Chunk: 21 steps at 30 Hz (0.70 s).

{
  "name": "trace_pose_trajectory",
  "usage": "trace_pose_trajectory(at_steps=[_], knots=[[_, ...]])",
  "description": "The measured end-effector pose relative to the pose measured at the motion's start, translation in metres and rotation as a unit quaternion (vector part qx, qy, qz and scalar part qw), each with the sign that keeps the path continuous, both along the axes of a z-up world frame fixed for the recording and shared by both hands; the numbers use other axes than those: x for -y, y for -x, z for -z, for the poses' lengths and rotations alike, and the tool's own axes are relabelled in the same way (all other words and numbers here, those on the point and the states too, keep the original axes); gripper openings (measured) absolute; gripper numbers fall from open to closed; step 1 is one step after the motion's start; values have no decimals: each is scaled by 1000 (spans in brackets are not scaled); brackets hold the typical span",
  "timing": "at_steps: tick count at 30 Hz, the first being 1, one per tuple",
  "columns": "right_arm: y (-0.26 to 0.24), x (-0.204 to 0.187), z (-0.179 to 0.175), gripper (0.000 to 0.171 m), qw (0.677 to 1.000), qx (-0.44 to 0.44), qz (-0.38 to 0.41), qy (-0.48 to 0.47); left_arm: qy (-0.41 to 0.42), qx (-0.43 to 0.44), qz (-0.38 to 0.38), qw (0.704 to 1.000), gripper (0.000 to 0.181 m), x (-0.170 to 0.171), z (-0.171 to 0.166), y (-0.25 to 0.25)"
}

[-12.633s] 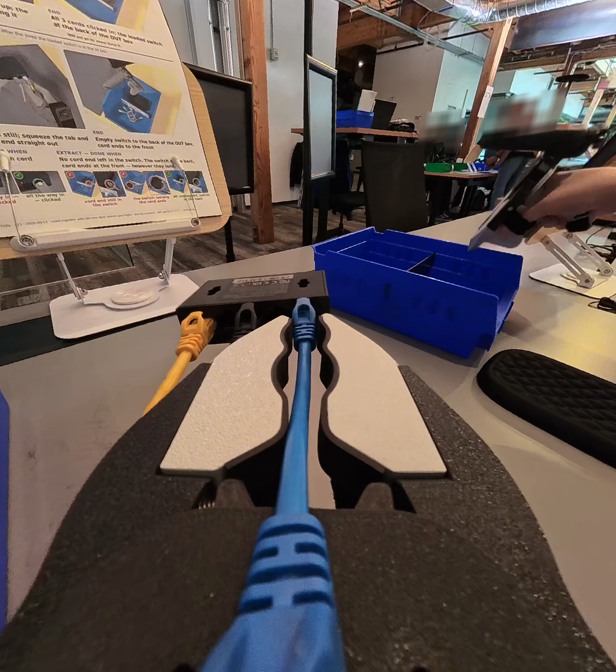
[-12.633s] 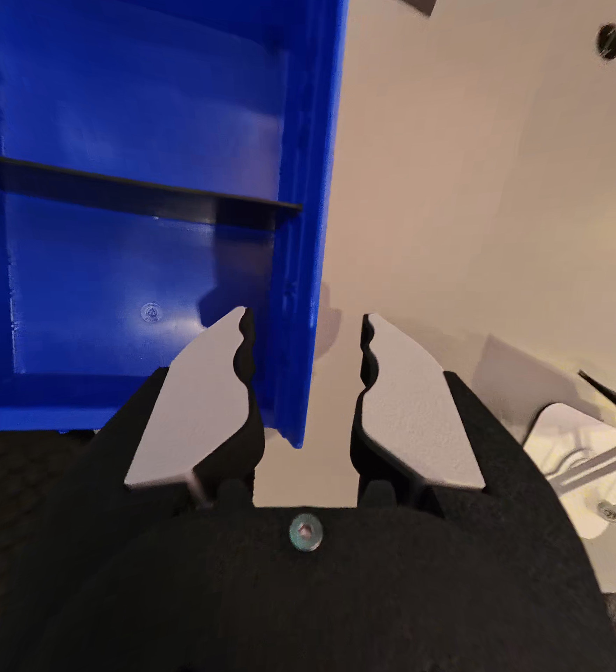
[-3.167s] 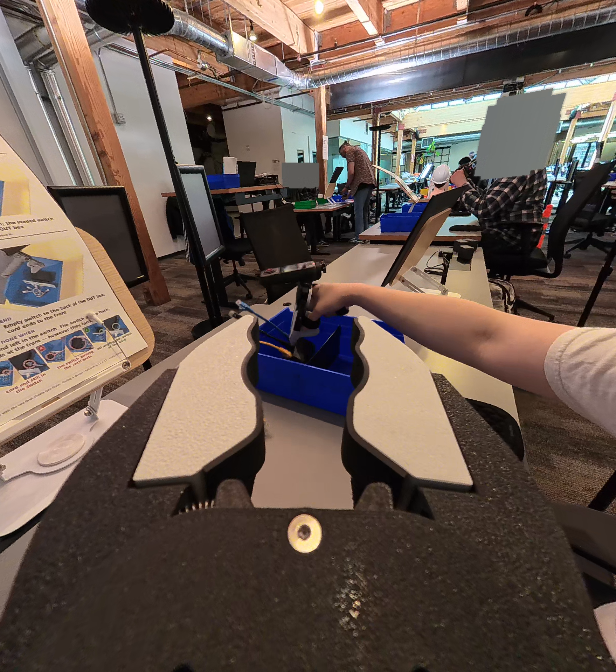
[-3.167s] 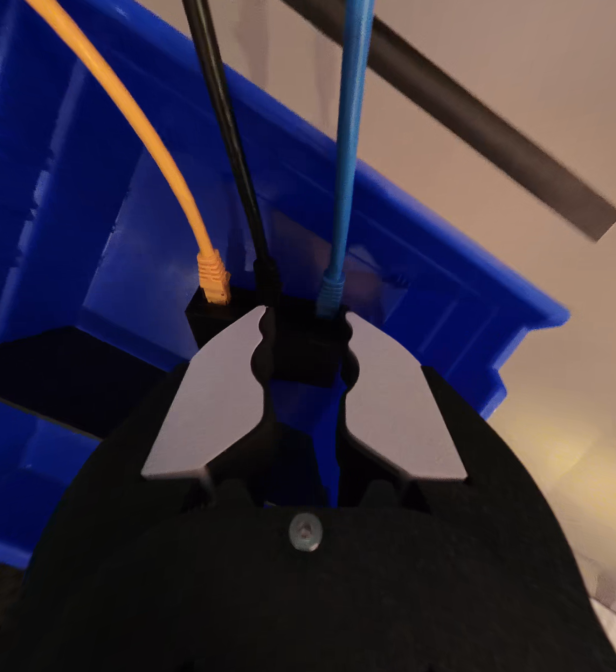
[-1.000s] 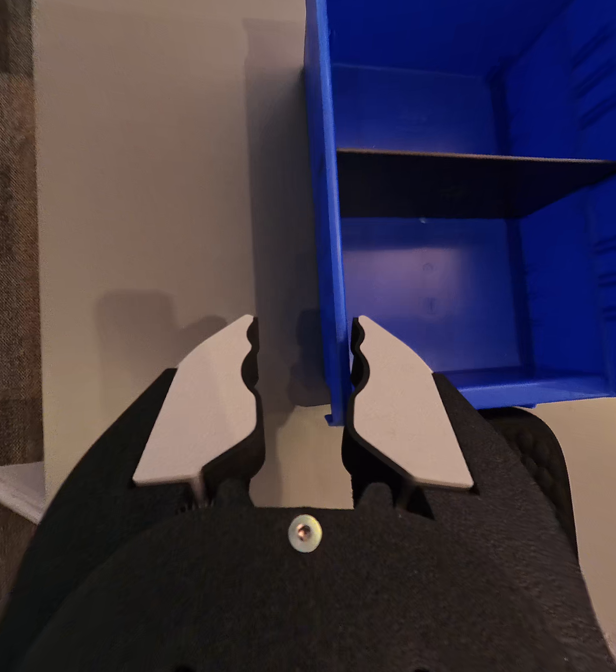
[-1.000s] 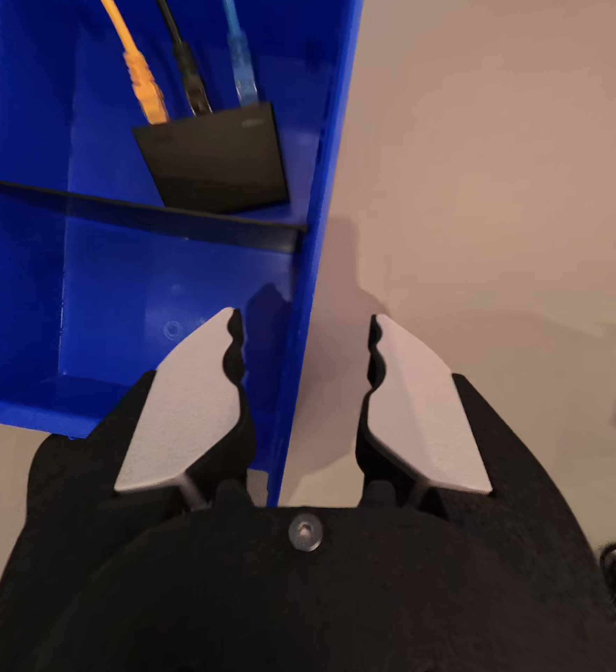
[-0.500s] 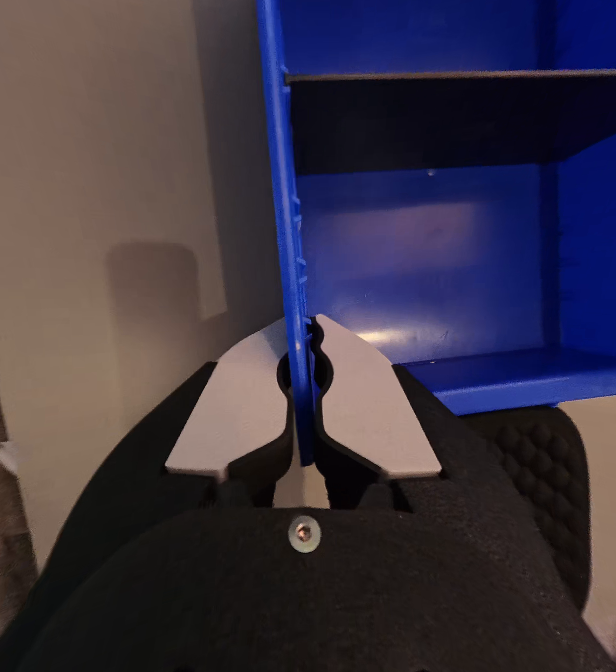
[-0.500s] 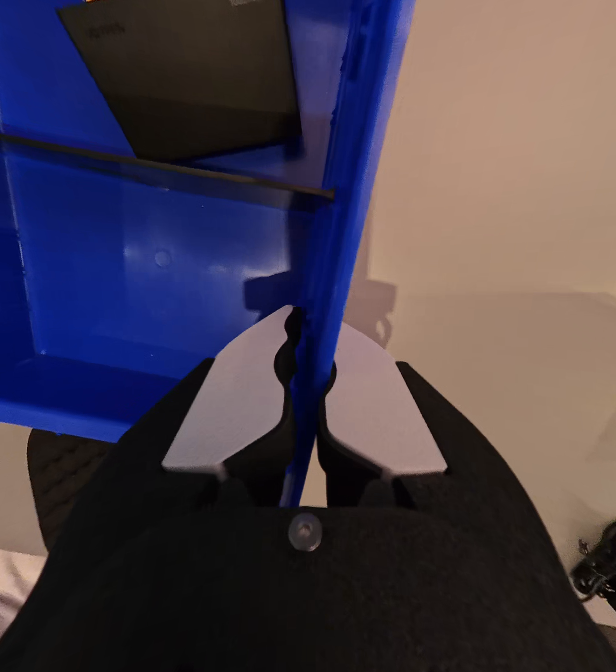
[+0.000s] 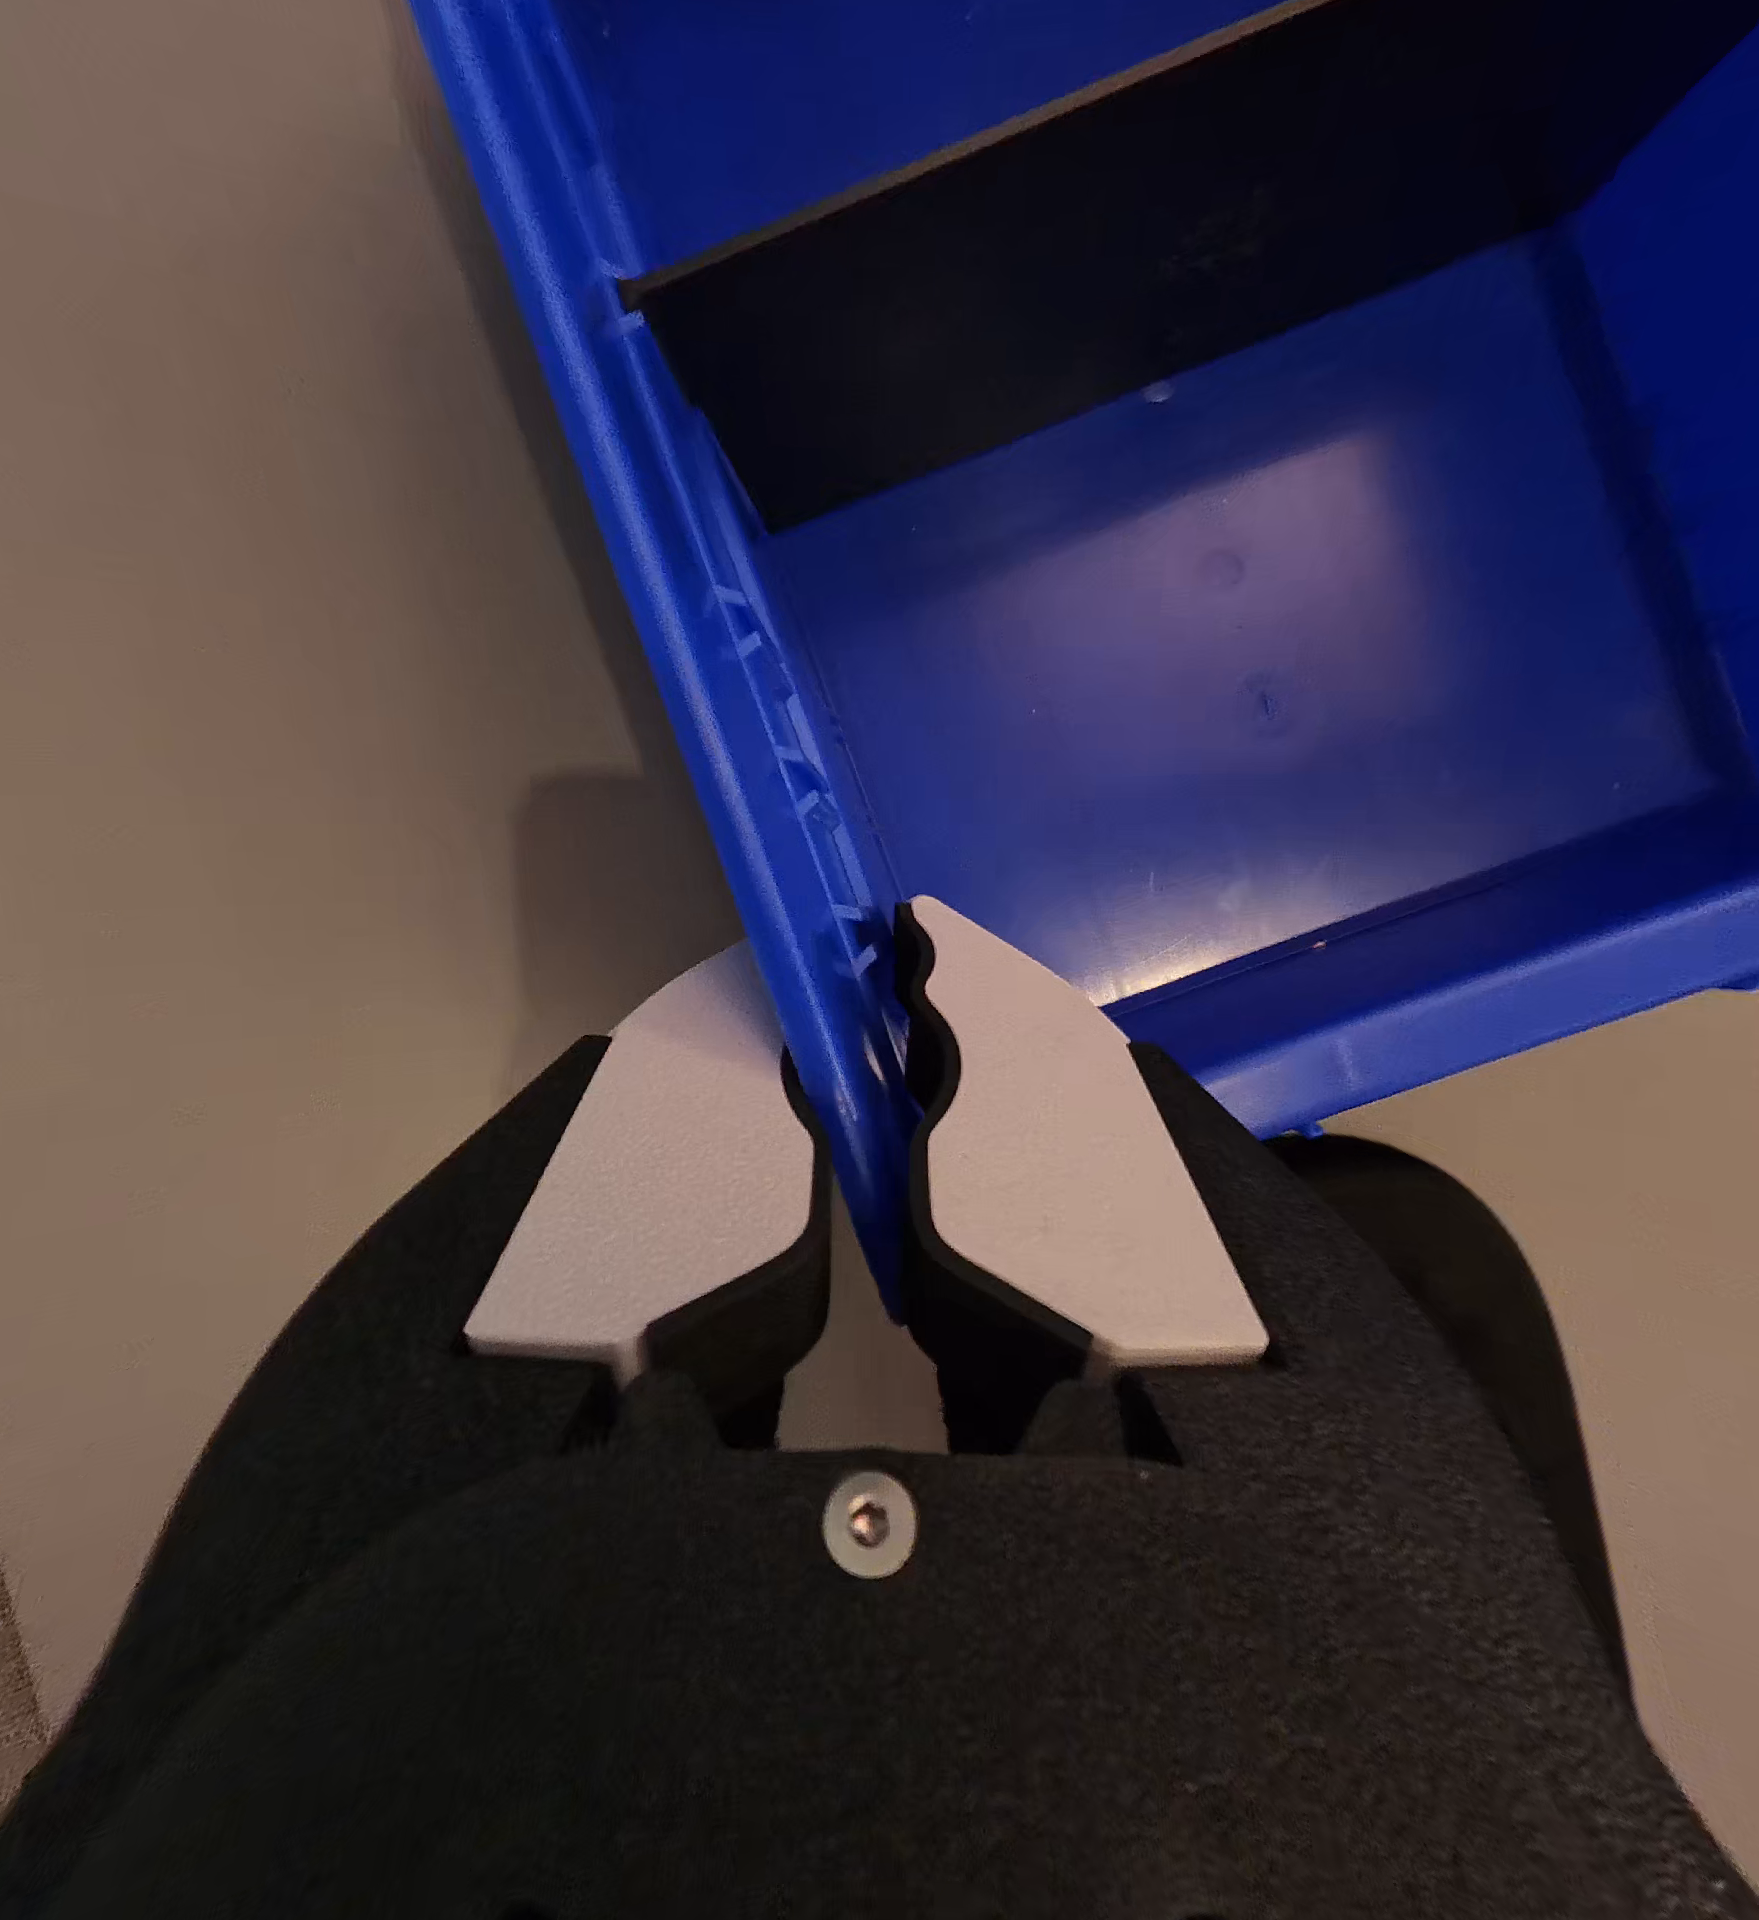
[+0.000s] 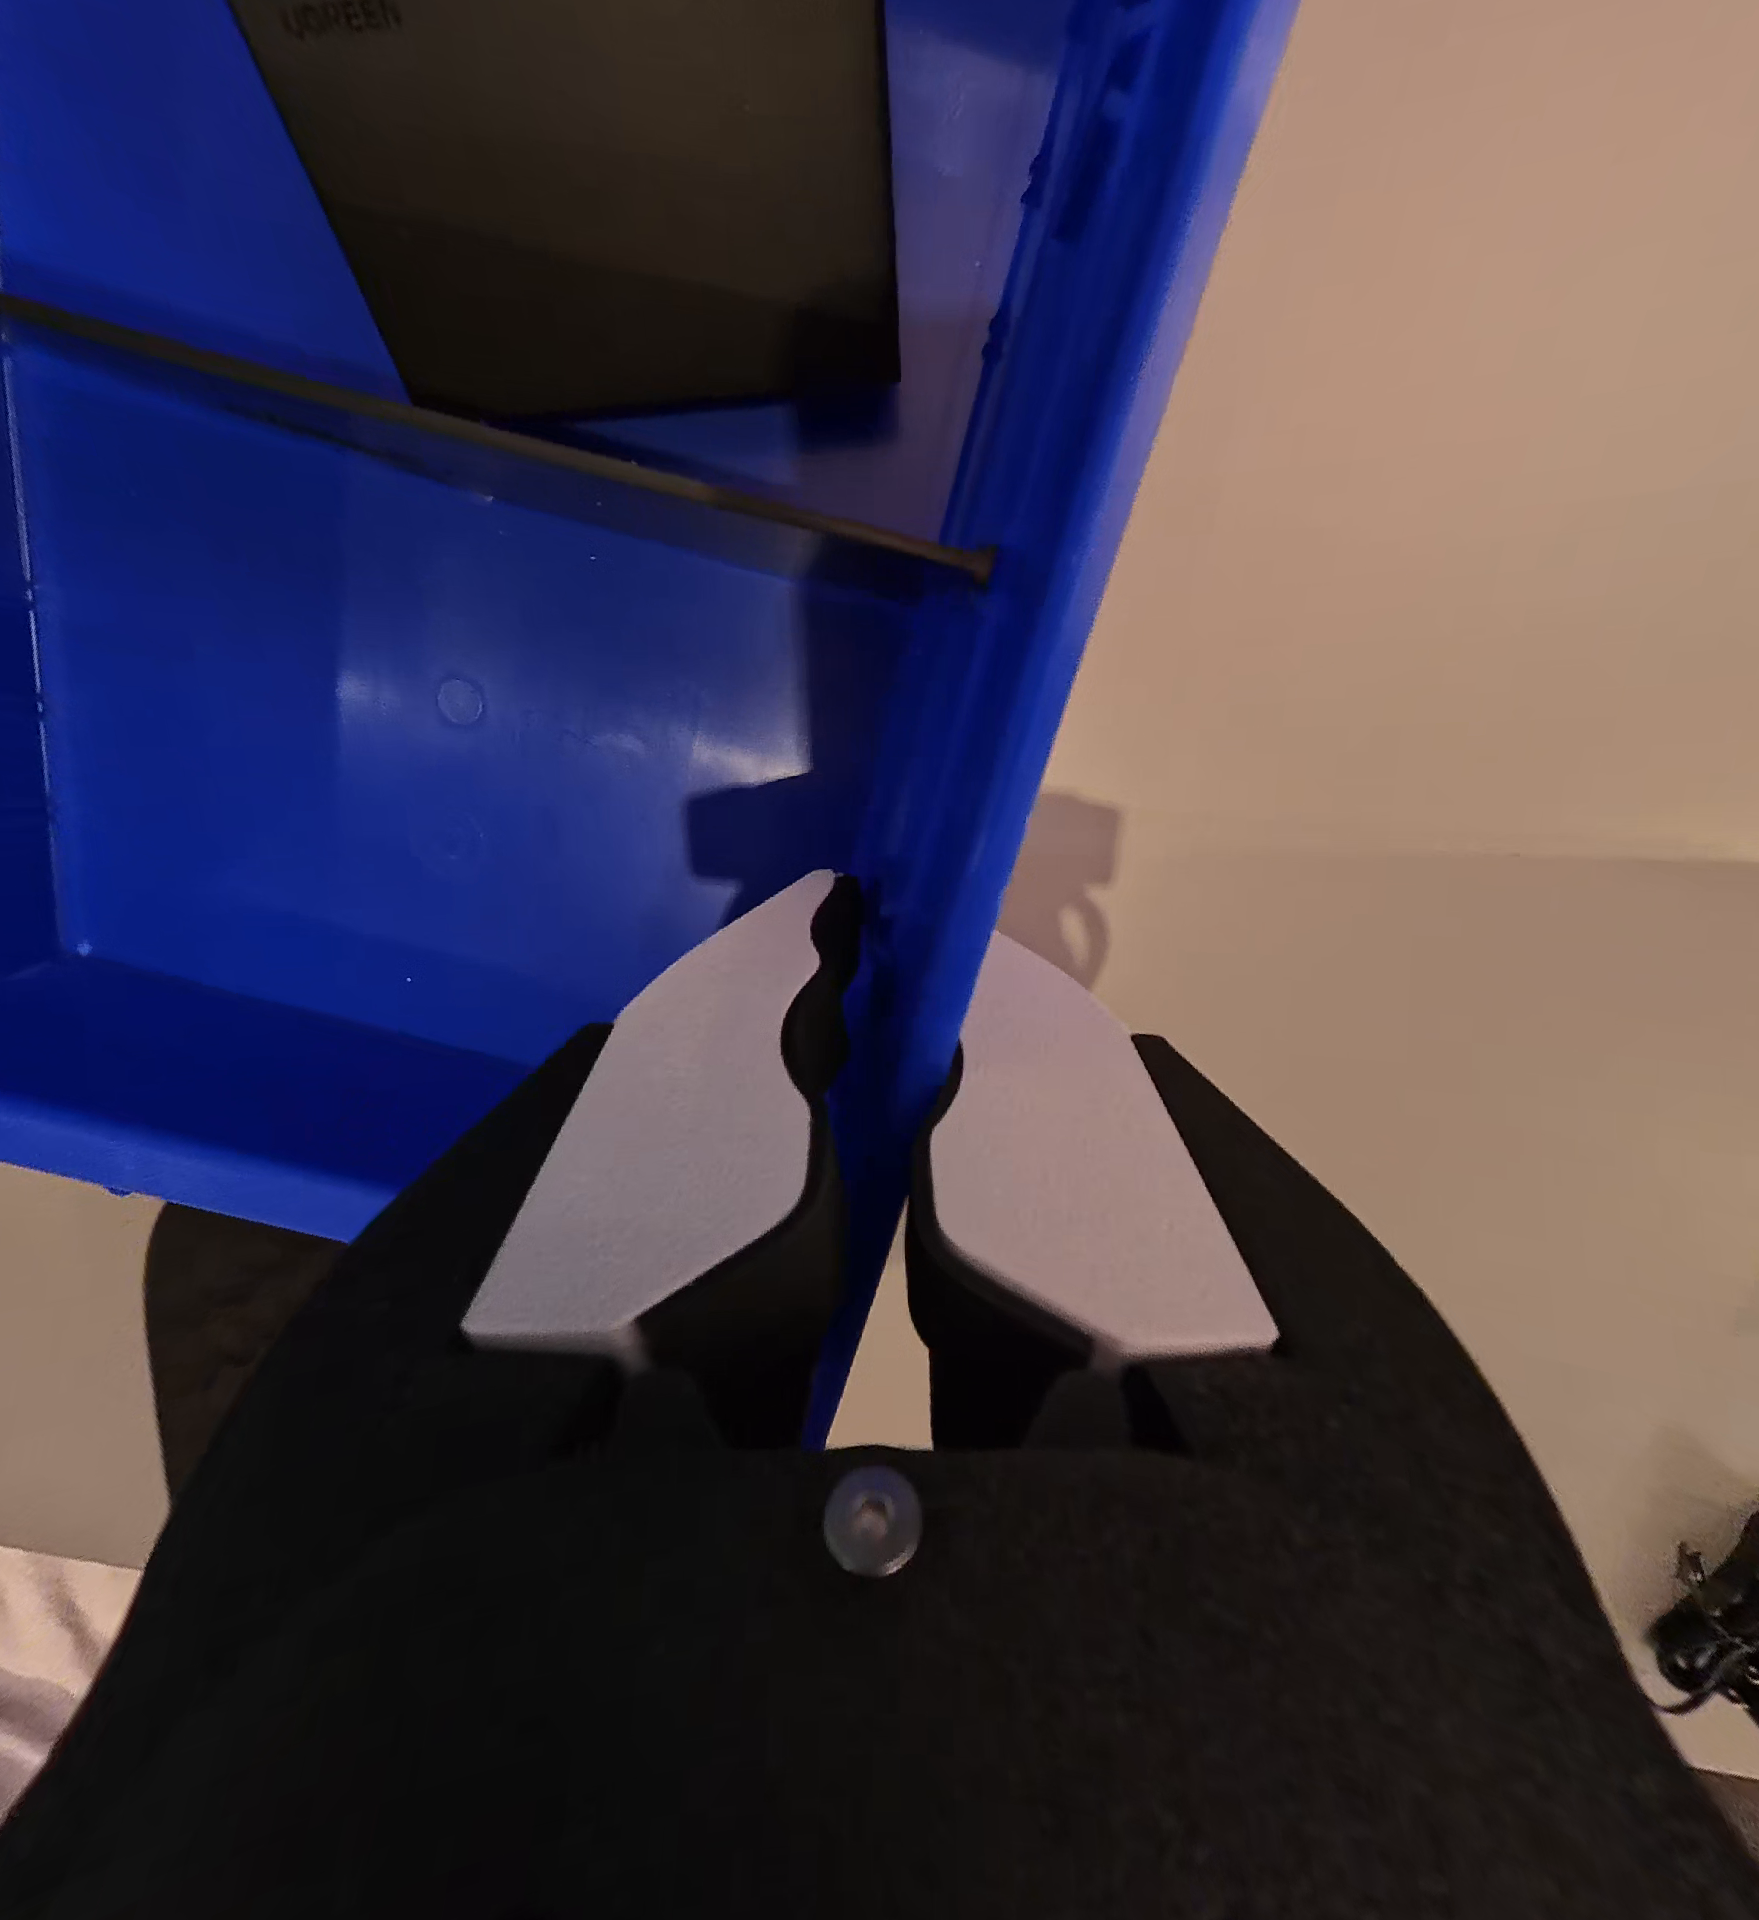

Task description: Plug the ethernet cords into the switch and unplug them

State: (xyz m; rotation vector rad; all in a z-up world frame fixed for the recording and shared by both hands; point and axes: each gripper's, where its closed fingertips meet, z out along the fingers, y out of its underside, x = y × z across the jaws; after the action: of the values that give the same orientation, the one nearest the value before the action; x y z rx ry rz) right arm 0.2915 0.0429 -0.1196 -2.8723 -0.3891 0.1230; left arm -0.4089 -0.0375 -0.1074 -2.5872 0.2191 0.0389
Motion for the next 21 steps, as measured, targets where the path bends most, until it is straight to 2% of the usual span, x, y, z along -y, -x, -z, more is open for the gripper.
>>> trace_pose_trajectory(at_steps=[9,16,21], knots=[[47,6,0,6,1000,-8,-8,-8,-12,-5,35,999,10,-2,1,-68],[99,16,-1,11,998,-13,-54,0,-20,-8,64,998,10,2,2,-127],[100,-16,-17,19,996,34,-48,-66,-33,-4,62,998,11,3,2,-144]])
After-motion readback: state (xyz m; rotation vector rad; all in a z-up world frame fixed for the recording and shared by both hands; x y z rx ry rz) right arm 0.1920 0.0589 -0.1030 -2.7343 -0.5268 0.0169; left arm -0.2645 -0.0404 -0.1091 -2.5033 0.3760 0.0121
